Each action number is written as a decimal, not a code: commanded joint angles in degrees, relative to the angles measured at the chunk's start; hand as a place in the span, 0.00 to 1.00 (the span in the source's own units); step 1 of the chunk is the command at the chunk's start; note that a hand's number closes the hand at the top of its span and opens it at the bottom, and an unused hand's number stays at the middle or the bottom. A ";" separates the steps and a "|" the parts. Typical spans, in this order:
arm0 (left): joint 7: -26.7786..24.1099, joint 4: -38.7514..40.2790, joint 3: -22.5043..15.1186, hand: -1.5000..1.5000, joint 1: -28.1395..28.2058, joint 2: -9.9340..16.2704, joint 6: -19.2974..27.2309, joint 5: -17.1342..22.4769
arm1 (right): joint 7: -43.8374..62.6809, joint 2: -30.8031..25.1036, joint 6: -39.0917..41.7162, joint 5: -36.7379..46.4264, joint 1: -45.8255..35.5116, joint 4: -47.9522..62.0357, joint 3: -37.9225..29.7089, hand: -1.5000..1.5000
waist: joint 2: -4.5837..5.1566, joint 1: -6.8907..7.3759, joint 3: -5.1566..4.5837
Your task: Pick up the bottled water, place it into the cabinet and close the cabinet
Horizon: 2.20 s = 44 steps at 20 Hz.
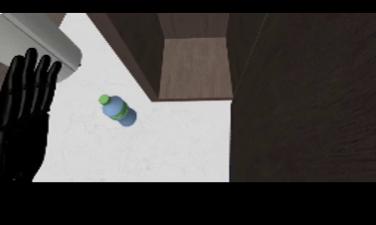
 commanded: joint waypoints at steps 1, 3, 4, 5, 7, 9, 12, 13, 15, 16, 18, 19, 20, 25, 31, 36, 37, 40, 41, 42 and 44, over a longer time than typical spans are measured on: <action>2.40 0.07 1.90 0.00 -3.36 3.50 -4.02 3.64 | -0.03 0.66 0.27 -1.61 1.64 -0.83 -0.54 0.00 | 0.33 0.27 -2.03; -3.93 6.91 2.42 0.00 -4.66 3.55 -8.41 8.34 | 0.54 -0.76 2.05 -4.00 4.71 -3.38 -2.34 0.00 | 0.39 -0.37 -2.08; -4.29 8.40 2.90 0.00 -6.75 5.07 -11.60 11.48 | 1.48 0.23 1.59 -3.59 6.96 -6.02 -0.84 0.00 | 0.36 -1.10 -2.12; -4.83 11.09 6.01 0.00 -8.53 7.99 -15.93 16.55 | 1.54 0.91 0.43 -1.27 6.01 -3.58 0.25 0.00 | 0.59 -0.87 -2.18; 1.52 13.01 1.91 0.00 -6.56 3.77 -15.57 21.00 | 5.31 0.07 8.21 -8.26 6.79 -3.09 6.98 0.00 | 0.84 -0.85 -2.19; 5.28 12.83 6.08 0.00 -7.50 7.56 -18.73 27.55 | 6.99 0.62 8.80 -8.56 10.52 -7.17 10.06 0.00 | 0.22 -0.29 -2.14; 10.14 12.34 10.09 0.00 -7.83 12.17 -21.51 34.32 | 7.65 -0.62 10.23 -10.52 18.62 -14.35 10.27 0.00 | 0.05 -0.13 -2.06; 10.42 13.77 11.13 0.00 -7.54 12.40 -21.91 36.21 | 9.16 -2.03 10.94 -11.79 20.78 -17.92 9.35 0.00 | 0.07 -0.27 -2.07; 9.52 15.67 12.84 0.00 -6.42 13.80 -24.46 37.41 | 9.28 1.29 8.33 -6.59 23.64 -20.69 15.66 0.00 | 0.15 0.12 -2.08; 9.49 19.10 13.00 0.00 -9.89 14.76 -24.01 35.33 | 10.45 -0.67 9.42 -8.65 27.15 -25.46 13.64 0.00 | 0.19 -0.43 -2.07; 14.05 12.07 12.70 0.00 -7.37 14.54 -21.06 36.88 | 11.37 0.83 8.81 -6.21 27.74 -27.35 17.89 0.00 | 0.12 0.26 -2.06; 12.83 17.10 14.55 0.00 -9.80 16.50 -22.33 35.23 | 9.30 0.03 10.04 -6.50 28.19 -25.46 16.47 0.00 | 0.22 0.04 -2.05; 9.78 18.06 13.22 0.00 -8.77 15.44 -24.48 32.03 | 7.29 0.16 10.76 -6.27 29.48 -23.88 16.47 0.00 | 0.25 0.04 -2.05; 9.88 19.12 13.26 0.00 -5.68 15.34 -24.18 28.63 | 7.99 -0.79 10.47 -5.26 36.87 -30.11 19.20 0.00 | 0.18 -0.13 -2.06; 4.25 27.15 11.09 0.00 -6.04 12.71 -26.52 23.14 | 4.84 -1.75 10.49 -3.42 40.55 -32.10 21.97 0.00 | 0.17 -0.38 -2.07; 1.55 41.31 10.03 0.00 -11.83 12.86 -27.91 19.06 | 0.14 -3.71 11.54 -2.86 44.44 -30.87 22.76 0.00 | 0.26 -1.20 -2.08; 0.40 46.57 11.13 0.00 -13.42 14.08 -30.06 19.75 | 0.43 -3.75 11.50 -1.65 44.49 -30.97 24.59 0.00 | 0.37 -1.45 -2.13; -3.76 52.55 10.81 0.00 -12.81 12.89 -32.80 18.96 | 3.25 -3.47 9.60 -2.95 43.38 -33.42 24.74 0.00 | 0.54 -0.92 -2.18; -4.83 55.42 11.59 0.00 -13.33 13.22 -33.07 18.66 | -0.06 -4.02 10.35 -1.71 45.72 -32.80 25.14 0.00 | 0.42 -1.39 -2.17; -6.67 55.80 10.01 0.00 -12.57 11.12 -31.64 16.17 | -0.30 -4.92 10.66 0.33 47.81 -33.11 27.10 0.00 | 0.32 -1.53 -2.18; -9.03 63.93 11.88 0.00 -17.10 13.03 -33.79 16.27 | -3.68 -4.43 10.57 0.10 47.27 -31.15 26.99 0.00 | 0.46 -1.81 -2.19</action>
